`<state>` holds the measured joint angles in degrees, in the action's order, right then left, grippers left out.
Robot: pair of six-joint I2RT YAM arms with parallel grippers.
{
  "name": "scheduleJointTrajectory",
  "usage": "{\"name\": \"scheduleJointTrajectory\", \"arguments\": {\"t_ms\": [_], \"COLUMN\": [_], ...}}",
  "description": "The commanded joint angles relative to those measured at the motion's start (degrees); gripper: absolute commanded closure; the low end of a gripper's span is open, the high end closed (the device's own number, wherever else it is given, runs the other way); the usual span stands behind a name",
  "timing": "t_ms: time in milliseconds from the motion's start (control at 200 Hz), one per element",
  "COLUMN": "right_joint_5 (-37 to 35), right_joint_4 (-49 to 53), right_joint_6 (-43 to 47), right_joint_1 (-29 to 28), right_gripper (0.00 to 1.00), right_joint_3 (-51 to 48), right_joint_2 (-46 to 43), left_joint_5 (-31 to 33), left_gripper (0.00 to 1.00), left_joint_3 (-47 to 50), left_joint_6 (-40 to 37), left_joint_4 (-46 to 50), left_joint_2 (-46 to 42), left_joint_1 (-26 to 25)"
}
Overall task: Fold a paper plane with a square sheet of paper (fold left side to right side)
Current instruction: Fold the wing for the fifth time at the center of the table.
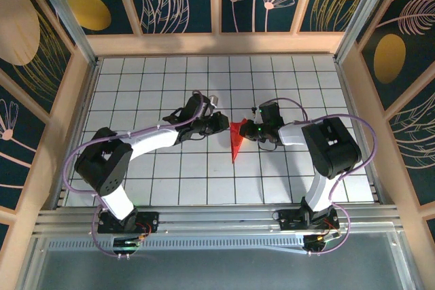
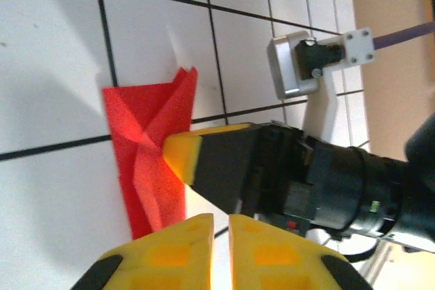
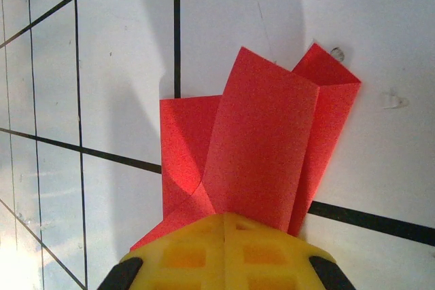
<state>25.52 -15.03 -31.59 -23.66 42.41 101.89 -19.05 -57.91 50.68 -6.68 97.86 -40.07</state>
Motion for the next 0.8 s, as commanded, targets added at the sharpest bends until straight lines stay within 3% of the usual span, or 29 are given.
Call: {"name": "scheduleJointTrajectory", "arguments": {"t_ms": [0,165,796], "right_joint_5": [-1.96,-1.96,-1.70], "right_joint_4": [7.81,7.91,8.60], "right_joint_6": [1.04,1.10,1.44], "right_joint_1": [-0.26,-0.34,-0.71], "right_gripper": [1.00,1.00,1.00], "right_joint_3": [-2.52,-2.51,-1.72], "right_joint_2": [0.95,1.05,1.56], "left_joint_5": [-6.33,-9.05,-8.10], "left_gripper": [0.94,1.00,1.00], "left_joint_3": [1.57,1.53,1.39], "left_joint_6": [0.95,2.09,2.35], "left_joint_4": [-1.64,-3.49,-2.81], "left_joint_2": [2.31,5.84,12.98], "left_joint_1": [-0.75,-3.08,-5.80]}}
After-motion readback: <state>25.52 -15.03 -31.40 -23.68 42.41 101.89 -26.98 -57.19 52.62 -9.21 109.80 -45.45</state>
